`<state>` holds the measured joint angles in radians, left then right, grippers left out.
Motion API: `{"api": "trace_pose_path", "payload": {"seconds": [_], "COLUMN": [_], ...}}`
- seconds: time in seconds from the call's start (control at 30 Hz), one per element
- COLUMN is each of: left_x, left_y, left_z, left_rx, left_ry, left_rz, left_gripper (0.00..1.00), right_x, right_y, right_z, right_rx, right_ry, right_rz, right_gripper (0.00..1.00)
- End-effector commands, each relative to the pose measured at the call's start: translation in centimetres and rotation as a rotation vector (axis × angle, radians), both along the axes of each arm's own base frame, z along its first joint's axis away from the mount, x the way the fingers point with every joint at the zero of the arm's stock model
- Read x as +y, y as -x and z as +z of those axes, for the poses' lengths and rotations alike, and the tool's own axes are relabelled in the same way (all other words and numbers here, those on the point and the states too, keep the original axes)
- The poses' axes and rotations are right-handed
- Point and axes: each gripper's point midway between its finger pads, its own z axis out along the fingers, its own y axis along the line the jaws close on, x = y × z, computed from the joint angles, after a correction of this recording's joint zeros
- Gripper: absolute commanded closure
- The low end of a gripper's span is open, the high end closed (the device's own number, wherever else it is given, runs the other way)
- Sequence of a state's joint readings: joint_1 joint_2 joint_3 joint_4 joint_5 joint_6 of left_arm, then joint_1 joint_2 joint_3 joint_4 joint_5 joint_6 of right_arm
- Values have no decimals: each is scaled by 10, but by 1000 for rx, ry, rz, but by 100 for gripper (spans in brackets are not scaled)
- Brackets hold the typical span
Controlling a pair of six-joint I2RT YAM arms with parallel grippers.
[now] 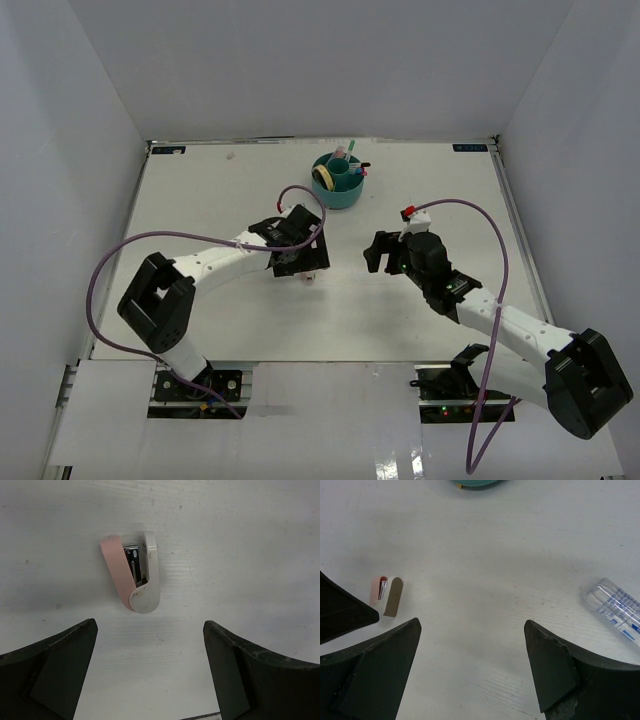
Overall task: Sort the stationery into containers
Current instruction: Place the stationery in the storage box, then pick up the stationery from the center of the board.
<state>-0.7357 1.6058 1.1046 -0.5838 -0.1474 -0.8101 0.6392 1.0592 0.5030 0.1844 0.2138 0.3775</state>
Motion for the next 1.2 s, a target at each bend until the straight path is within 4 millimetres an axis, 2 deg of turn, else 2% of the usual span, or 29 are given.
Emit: {"api": "trace_pose_path", "payload": {"seconds": [0.0,0.13,0.3,0.53,0.73,0.9,1.1,1.17], "left_x": [-3,-1,1,-3,-5,-8,-22,-24], "left_y": [-5,-9,-21,-18,-18,-17,-11,-10], "left_z": [-6,-13,-9,-28,-29,-35,-36,-37], "left_rx": [-7,-2,-37,16,22,33,34,32], "left_ry": [-46,-88,-120,-140,-136,-145,-136,-140], "left_rz": [47,67,83,67,74,56,6,-5], "left_gripper": [2,2,5,12,19,26,43,45], "right_x": [6,7,8,8,10,11,11,10], "right_y": [-11,-10,-11,-11,-11,-12,-12,-12], "right_z": [23,21,19,17,15,13,12,12], "right_rx": [-55,-47,-41,-38,-30,-24,-22,-21], "right_ry": [-25,-22,-18,-13,-14,-12,-10,-9], "right_rz": [0,7,7,6,13,15,15,14], "right_gripper": [10,10,10,10,10,10,10,10]}}
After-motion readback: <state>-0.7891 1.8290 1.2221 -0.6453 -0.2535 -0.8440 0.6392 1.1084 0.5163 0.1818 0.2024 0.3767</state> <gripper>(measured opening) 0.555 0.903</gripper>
